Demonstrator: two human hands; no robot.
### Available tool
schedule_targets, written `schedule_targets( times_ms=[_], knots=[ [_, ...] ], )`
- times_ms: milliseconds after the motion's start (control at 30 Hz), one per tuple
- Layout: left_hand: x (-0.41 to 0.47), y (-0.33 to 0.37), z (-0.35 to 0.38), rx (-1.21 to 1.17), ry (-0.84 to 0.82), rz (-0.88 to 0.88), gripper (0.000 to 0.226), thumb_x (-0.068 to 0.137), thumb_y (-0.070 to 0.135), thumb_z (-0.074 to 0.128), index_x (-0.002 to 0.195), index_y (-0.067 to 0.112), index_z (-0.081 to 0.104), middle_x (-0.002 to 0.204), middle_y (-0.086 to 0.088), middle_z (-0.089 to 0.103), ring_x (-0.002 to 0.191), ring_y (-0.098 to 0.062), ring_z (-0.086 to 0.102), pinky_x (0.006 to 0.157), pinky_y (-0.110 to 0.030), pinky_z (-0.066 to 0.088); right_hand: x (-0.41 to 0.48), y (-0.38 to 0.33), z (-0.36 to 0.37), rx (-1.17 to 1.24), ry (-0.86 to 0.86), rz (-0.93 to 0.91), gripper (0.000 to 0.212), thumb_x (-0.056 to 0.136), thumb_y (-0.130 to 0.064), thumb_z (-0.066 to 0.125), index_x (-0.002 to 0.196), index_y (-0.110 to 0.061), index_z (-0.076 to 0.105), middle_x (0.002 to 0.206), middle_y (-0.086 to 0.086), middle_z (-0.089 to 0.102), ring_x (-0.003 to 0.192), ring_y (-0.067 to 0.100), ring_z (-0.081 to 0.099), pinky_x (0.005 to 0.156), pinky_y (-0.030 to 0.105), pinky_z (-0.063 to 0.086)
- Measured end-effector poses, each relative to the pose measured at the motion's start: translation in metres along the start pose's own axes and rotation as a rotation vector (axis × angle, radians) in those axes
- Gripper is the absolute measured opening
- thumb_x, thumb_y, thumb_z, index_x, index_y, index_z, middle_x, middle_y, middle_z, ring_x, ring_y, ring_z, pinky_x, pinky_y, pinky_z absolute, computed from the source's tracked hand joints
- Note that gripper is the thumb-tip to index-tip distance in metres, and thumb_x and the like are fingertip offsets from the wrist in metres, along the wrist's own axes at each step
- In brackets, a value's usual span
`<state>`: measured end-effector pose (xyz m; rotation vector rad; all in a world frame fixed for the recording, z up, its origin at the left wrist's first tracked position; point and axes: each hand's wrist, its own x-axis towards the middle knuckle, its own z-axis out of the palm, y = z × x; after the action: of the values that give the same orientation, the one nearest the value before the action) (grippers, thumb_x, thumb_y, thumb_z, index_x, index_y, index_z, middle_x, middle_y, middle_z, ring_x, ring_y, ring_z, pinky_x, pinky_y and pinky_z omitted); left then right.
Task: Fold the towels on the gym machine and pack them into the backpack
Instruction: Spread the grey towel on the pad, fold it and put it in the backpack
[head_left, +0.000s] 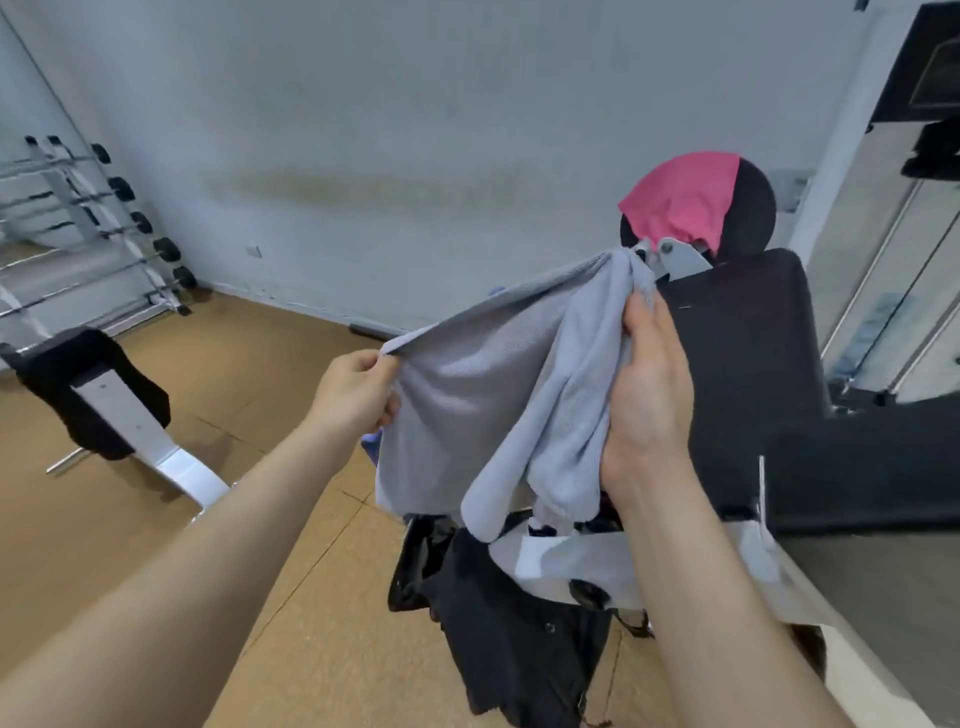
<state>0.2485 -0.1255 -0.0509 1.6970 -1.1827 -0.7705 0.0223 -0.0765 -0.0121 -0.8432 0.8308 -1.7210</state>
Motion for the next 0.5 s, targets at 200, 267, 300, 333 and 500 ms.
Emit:
schedule_targets(
  times_ms=[200,267,300,333,500],
  knots=[
    [0.093,0.055,0.049,-0.253,-0.041,0.175,0.020,0.093,0.015,0.045,0.079,0.021,0.058,0.085,-0.008,0.071,0.082,-0.020,0.070,0.071,-0.034,0.053,0.047,0.028,-0.005,-0.204,0.195,-0.093,0.035,0.105,-0.025,0.038,0.136,-0.026,0.053,0.132,-0.013,0.060,0.122,0.001,0.054,0.110,0.033,0.041],
    [0.129,0.088,0.071,-0.214,-0.055,0.311,0.018,0.091,0.021,0.047,0.076,0.024,0.057,0.083,-0.002,0.066,0.080,-0.015,0.062,0.073,-0.036,0.050,0.058,0.035,-0.011,-0.207,0.256,-0.067,0.035,0.104,-0.028,0.039,0.136,-0.030,0.053,0.131,-0.017,0.060,0.123,-0.001,0.053,0.111,0.033,0.039],
    [0.144,0.106,0.084,-0.184,-0.087,0.387,0.018,0.092,0.022,0.048,0.076,0.025,0.056,0.080,0.000,0.063,0.076,-0.014,0.058,0.070,-0.034,0.048,0.063,0.036,-0.014,-0.197,0.291,-0.045,0.034,0.104,-0.030,0.041,0.136,-0.031,0.054,0.130,-0.018,0.060,0.122,-0.001,0.054,0.110,0.033,0.040],
    [0.157,0.122,0.099,-0.155,-0.138,0.454,0.016,0.093,0.022,0.048,0.079,0.024,0.056,0.078,0.002,0.060,0.074,-0.012,0.054,0.068,-0.031,0.045,0.067,0.037,-0.017,-0.191,0.329,-0.025,0.034,0.103,-0.032,0.043,0.135,-0.032,0.054,0.129,-0.019,0.061,0.120,-0.001,0.055,0.108,0.032,0.041],
    [0.204,0.167,0.197,-0.122,-0.599,0.603,0.022,0.095,0.021,0.051,0.117,0.026,0.056,0.097,0.009,0.064,0.090,-0.003,0.059,0.080,-0.022,0.046,0.092,0.046,-0.038,-0.323,0.589,-0.076,0.027,0.102,-0.027,0.045,0.121,-0.037,0.062,0.111,-0.024,0.067,0.103,-0.006,0.062,0.091,0.019,0.049]
  ],
)
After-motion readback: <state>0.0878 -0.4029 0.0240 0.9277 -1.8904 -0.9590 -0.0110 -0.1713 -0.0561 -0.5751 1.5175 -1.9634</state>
